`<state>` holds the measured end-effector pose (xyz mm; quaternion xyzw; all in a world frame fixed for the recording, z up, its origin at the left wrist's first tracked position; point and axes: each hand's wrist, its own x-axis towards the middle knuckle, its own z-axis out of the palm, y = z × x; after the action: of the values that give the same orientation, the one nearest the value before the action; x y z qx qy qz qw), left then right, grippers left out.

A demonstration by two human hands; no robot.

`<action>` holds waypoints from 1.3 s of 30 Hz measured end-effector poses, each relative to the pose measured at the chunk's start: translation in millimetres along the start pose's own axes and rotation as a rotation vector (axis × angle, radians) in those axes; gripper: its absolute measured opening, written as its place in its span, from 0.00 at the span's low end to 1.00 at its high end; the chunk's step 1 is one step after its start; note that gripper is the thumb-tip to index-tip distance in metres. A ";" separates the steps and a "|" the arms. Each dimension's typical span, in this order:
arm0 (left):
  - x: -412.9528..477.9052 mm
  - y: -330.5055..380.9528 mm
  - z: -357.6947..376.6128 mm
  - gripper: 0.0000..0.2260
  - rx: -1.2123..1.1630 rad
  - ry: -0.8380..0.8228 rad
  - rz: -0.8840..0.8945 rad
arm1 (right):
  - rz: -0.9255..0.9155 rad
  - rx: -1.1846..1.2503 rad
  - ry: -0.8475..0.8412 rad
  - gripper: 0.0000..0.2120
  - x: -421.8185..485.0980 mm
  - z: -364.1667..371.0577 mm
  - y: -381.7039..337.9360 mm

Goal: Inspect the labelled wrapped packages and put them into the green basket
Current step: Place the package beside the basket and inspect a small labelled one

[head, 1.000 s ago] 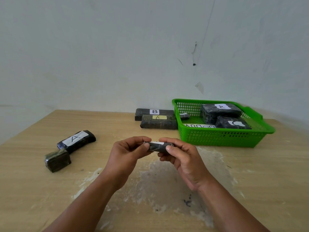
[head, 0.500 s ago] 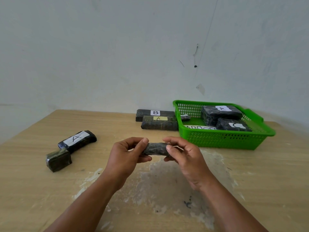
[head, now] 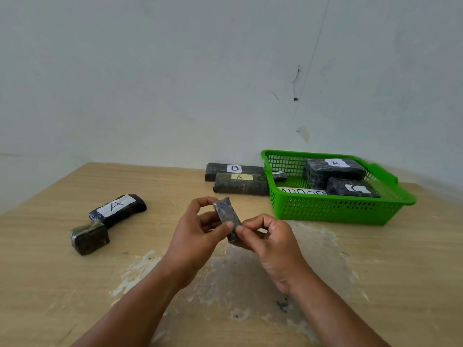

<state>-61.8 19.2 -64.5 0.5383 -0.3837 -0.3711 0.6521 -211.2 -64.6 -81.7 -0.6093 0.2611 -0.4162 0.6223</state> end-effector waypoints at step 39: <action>-4.0 -1.3 4.5 0.12 0.246 -0.084 0.125 | -0.012 -0.130 0.008 0.10 -0.1 -1.5 -1.6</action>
<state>-67.7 20.7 -65.6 0.5732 -0.4860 -0.3022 0.5864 -212.8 -65.2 -80.3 -0.6484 0.2862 -0.4046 0.5779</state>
